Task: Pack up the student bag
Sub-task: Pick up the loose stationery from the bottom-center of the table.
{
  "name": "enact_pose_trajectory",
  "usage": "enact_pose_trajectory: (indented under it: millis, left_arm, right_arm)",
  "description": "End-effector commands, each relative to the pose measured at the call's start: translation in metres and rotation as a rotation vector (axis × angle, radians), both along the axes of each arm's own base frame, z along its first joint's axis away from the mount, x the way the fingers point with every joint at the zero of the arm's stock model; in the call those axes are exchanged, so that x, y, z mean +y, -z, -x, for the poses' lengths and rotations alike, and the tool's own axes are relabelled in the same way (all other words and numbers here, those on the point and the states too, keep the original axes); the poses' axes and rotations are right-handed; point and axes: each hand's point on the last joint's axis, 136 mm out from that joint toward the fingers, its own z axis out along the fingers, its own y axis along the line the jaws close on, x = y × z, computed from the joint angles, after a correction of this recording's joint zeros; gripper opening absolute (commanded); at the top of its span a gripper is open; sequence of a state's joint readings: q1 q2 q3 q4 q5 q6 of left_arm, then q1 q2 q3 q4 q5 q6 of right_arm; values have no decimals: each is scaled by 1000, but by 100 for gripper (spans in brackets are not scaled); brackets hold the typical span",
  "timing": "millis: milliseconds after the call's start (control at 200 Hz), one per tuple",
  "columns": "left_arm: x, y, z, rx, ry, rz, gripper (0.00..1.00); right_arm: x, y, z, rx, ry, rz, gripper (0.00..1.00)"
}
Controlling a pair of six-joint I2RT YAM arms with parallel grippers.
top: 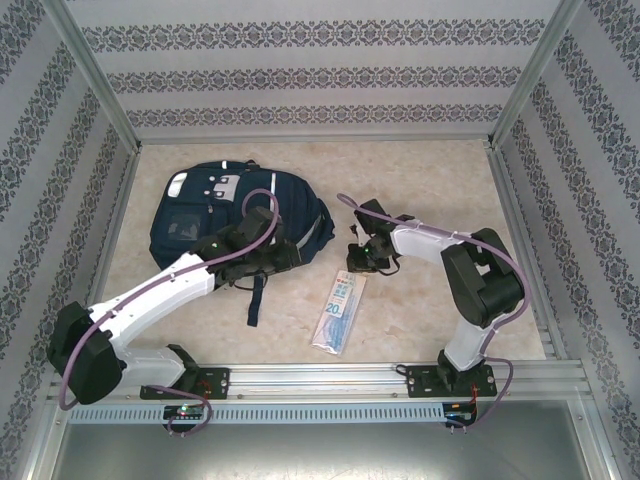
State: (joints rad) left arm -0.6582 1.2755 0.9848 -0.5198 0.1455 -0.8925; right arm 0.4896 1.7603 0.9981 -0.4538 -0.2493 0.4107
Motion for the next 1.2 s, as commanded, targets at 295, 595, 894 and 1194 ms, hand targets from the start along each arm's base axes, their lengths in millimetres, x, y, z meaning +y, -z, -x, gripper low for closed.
enact_pose_trajectory:
  millis: [295, 595, 894, 1194]
  left_arm:
    - [40, 5, -64, 12, -48, -182, 31]
    - [35, 27, -125, 37, 41, -441, 40]
    - [46, 75, -140, 170, 90, -660, 40]
    - [37, 33, -144, 70, 30, -619, 0]
  right_arm:
    - [-22, -49, -9, -149, 35, 55, 0]
    - [-23, -59, -5, -159, 75, 16, 0]
    - [-20, -73, -8, -176, 97, -30, 0]
    - [-11, -119, -31, -317, 78, -94, 0]
